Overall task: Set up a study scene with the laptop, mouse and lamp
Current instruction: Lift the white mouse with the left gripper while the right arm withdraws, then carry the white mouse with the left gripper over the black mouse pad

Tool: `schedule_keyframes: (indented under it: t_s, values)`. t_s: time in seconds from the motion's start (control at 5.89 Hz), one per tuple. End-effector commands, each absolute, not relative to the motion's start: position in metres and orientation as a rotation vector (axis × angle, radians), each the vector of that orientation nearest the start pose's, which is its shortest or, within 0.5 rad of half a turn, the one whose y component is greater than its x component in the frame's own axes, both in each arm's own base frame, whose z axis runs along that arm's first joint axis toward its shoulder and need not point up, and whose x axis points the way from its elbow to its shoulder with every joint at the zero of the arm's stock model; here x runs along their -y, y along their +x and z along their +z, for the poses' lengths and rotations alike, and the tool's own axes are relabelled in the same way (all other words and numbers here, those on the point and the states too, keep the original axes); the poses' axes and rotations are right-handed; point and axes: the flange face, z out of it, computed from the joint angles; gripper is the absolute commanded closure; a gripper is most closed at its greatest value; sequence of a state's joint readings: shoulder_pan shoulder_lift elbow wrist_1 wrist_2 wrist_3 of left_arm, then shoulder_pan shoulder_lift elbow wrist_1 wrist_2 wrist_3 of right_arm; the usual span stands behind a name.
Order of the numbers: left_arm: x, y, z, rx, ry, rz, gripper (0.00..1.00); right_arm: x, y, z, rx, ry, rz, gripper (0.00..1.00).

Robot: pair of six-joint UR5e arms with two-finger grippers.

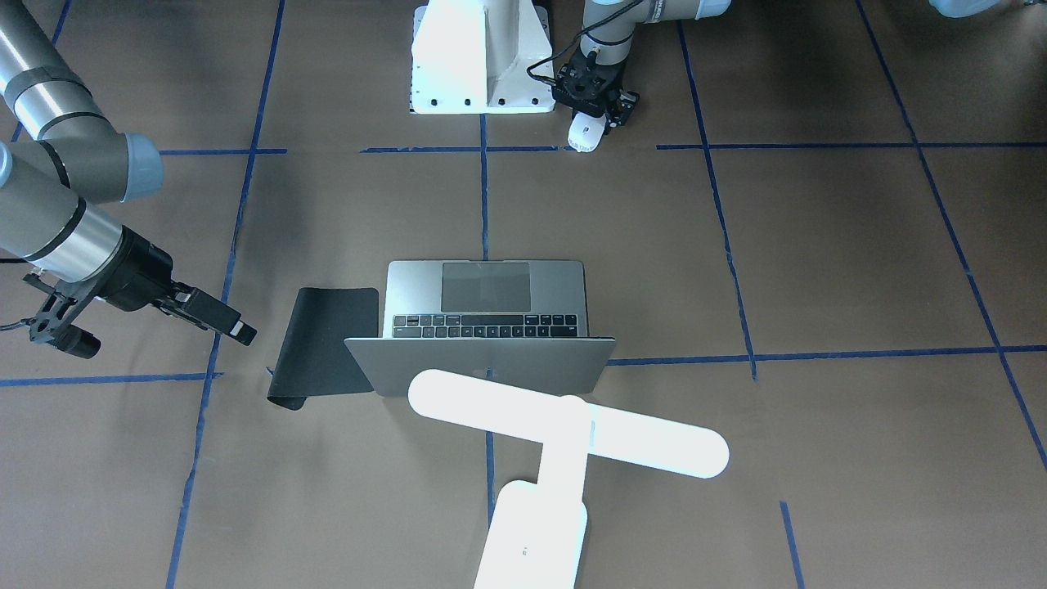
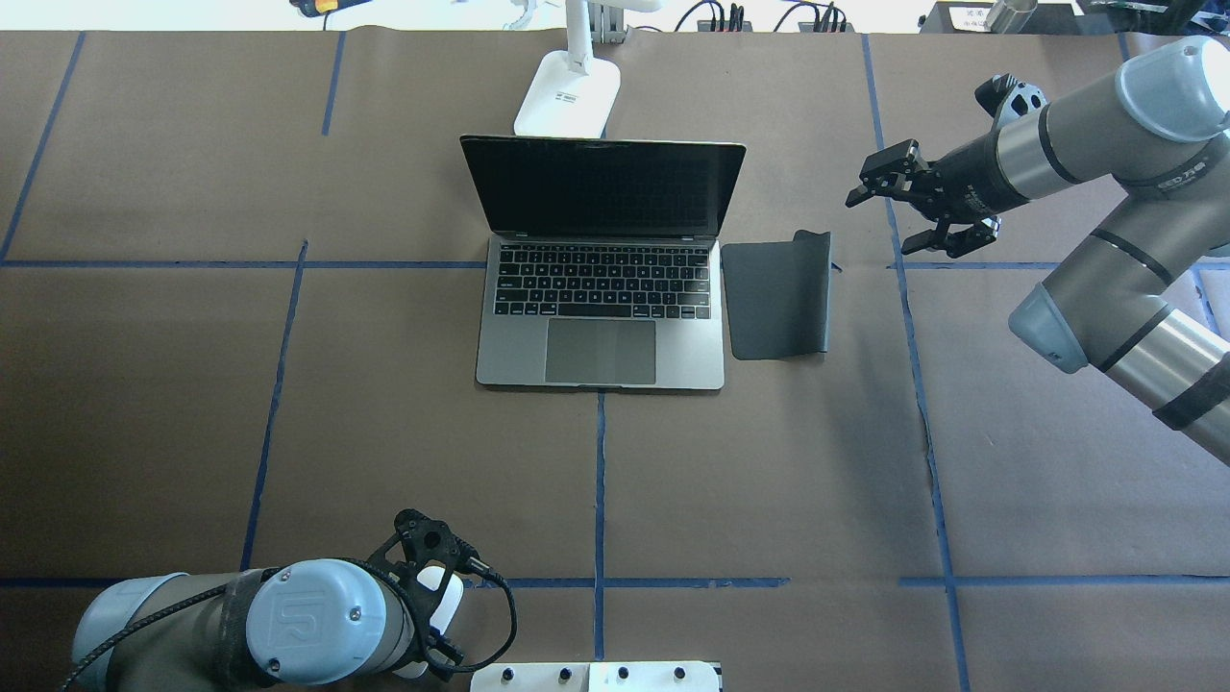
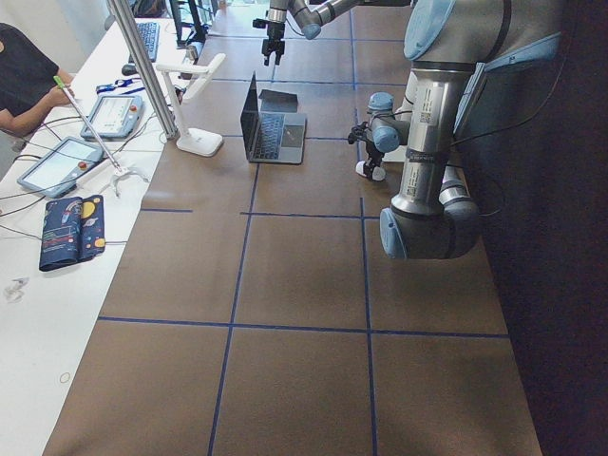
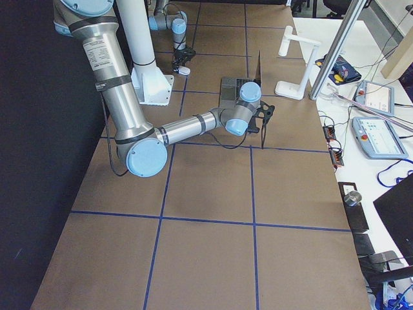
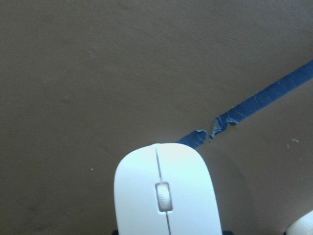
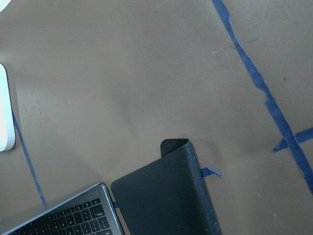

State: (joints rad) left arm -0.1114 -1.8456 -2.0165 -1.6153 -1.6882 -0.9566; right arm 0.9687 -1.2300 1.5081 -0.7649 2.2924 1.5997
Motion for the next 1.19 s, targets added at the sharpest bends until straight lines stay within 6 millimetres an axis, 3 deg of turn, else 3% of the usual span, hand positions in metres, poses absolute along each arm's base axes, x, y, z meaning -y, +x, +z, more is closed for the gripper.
schedule_keyframes:
  t_s: [0.0,0.17,0.51,0.68,0.85,1.02]
  values:
    - [0.196,0.529,0.298,-0.777,0.232,0.484,0.75,0.551,-0.295,0.399,1.232,-0.102,0.475,0.00]
    - [0.219,0.529,0.270,-0.813,0.271,0.445,0.75,0.549,-0.279,0.401,1.239,-0.110,0.480,0.00]
    - [0.255,0.524,0.215,-0.890,0.336,0.384,0.75,0.561,-0.200,0.424,1.255,-0.134,0.526,0.00]
    - [0.276,0.539,0.187,-0.910,0.358,0.352,0.75,0.560,-0.172,0.445,1.243,-0.105,0.496,0.00]
    - [0.300,0.568,0.159,-0.915,0.369,0.323,0.75,0.558,-0.143,0.465,1.234,-0.075,0.481,0.00]
    - [0.324,0.592,0.135,-0.906,0.377,0.297,0.75,0.555,-0.138,0.473,1.226,-0.070,0.475,0.00]
